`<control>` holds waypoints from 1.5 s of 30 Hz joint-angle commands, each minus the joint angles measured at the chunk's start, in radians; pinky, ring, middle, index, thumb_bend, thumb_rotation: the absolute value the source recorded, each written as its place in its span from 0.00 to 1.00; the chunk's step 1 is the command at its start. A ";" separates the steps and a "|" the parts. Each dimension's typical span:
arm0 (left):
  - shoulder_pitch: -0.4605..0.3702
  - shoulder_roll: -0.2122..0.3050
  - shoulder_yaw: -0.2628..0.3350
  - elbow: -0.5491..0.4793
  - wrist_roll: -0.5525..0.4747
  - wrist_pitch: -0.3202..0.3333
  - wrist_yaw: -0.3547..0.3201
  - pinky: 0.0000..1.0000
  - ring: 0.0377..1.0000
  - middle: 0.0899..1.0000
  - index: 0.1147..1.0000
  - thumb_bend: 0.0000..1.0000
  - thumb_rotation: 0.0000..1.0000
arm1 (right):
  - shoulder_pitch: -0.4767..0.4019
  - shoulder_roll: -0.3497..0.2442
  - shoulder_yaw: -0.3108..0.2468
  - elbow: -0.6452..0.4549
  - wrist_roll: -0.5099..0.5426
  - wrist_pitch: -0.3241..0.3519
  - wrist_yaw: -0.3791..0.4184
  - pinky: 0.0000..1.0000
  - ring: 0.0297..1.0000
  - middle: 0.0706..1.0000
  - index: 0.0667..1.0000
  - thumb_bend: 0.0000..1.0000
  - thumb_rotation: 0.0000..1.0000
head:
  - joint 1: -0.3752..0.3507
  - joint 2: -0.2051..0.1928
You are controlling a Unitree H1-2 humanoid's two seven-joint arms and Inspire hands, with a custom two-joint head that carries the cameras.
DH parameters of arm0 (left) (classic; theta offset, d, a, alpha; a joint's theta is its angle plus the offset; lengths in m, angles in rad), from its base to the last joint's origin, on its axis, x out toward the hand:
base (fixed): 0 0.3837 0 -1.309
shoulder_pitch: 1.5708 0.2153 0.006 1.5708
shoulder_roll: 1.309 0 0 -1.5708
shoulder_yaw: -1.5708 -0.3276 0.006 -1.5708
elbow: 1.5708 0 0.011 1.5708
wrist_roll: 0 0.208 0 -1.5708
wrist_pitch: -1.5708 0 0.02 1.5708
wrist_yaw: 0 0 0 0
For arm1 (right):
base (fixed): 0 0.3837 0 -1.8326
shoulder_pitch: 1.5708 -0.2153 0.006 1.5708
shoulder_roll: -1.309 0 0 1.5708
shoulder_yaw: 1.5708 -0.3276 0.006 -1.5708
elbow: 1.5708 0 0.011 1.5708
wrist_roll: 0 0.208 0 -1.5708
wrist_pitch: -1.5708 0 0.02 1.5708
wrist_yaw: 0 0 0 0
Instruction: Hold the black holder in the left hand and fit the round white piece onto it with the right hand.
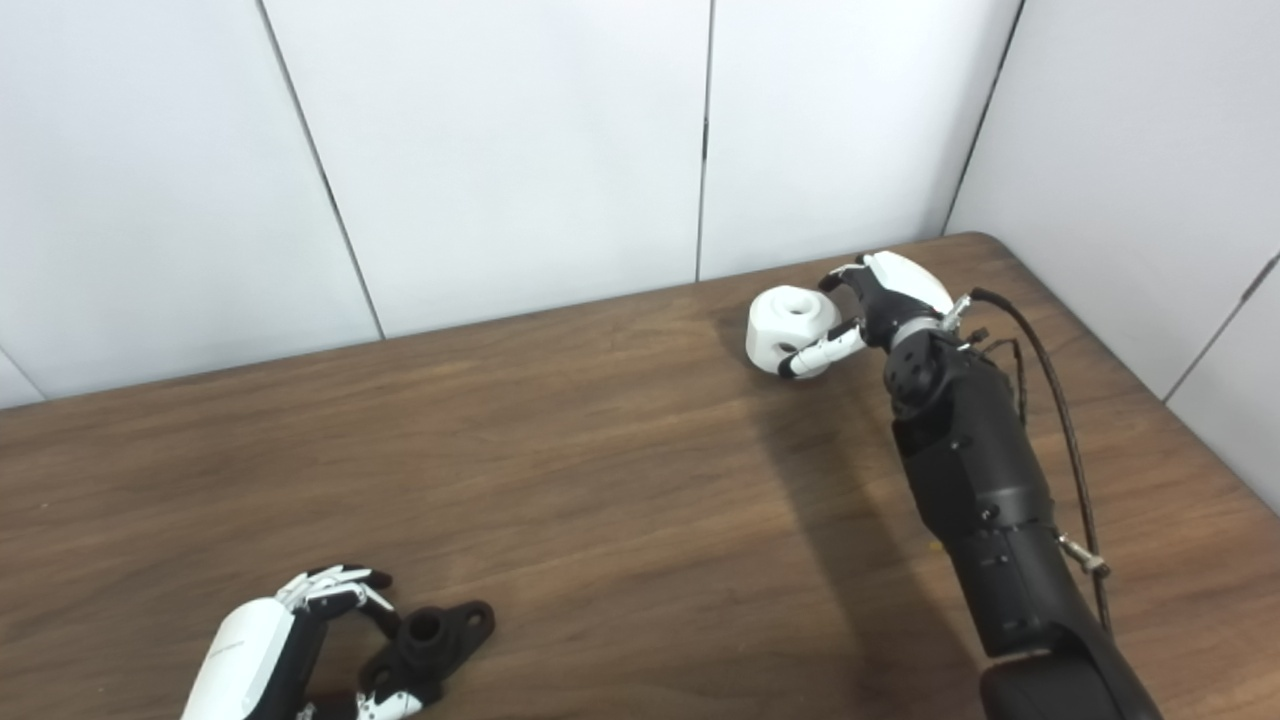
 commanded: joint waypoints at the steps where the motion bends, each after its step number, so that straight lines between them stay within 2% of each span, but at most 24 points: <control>1: -0.003 0.008 0.003 -0.022 0.012 0.000 0.000 0.89 0.83 0.74 0.42 0.52 0.04 | -0.058 -0.031 0.002 -0.010 -0.002 -0.005 -0.030 1.00 1.00 1.00 0.81 0.94 0.30 | -0.006 -0.001; 9: -0.002 0.008 0.003 -0.024 0.021 0.001 -0.006 0.88 0.83 0.73 0.42 0.52 0.04 | -0.059 -0.033 0.013 0.001 0.009 -0.005 -0.048 1.00 1.00 1.00 0.79 0.94 0.32 | -0.006 -0.001; 19: -0.003 0.008 0.004 -0.024 0.026 0.000 -0.010 0.88 0.83 0.73 0.42 0.52 0.04 | -0.051 -0.044 0.039 0.011 0.071 -0.006 -0.135 1.00 1.00 1.00 0.73 0.92 0.32 | -0.002 -0.004; 31: -0.004 0.001 0.007 -0.018 0.015 -0.001 -0.005 0.88 0.82 0.73 0.42 0.52 0.04 | -0.047 -0.060 0.051 0.012 0.092 -0.005 -0.147 1.00 1.00 0.97 0.65 0.87 0.34 | -0.002 -0.005; 40: -0.011 -0.003 0.005 -0.007 0.007 -0.007 -0.001 0.89 0.83 0.73 0.42 0.52 0.04 | -0.042 -0.068 0.061 0.023 0.112 -0.005 -0.154 1.00 1.00 0.96 0.62 0.84 0.29 | 0.000 -0.012; 43: -0.012 -0.005 0.005 -0.009 0.007 -0.006 0.000 0.89 0.83 0.73 0.42 0.52 0.04 | -0.037 -0.066 0.062 0.017 0.134 -0.008 -0.181 1.00 1.00 0.95 0.57 0.83 0.23 | 0.000 -0.013; 44: -0.012 -0.005 0.005 -0.010 0.007 -0.006 0.000 0.89 0.83 0.73 0.42 0.52 0.04 | -0.035 -0.065 0.062 0.015 0.142 -0.009 -0.193 1.00 1.00 0.94 0.51 0.68 0.19 | -0.001 -0.013; 45: -0.012 -0.005 0.005 -0.010 0.007 -0.006 -0.001 0.89 0.83 0.73 0.42 0.52 0.04 | -0.033 -0.064 0.061 0.015 0.150 -0.012 -0.208 1.00 1.00 0.93 0.48 0.59 0.16 | 0.000 -0.013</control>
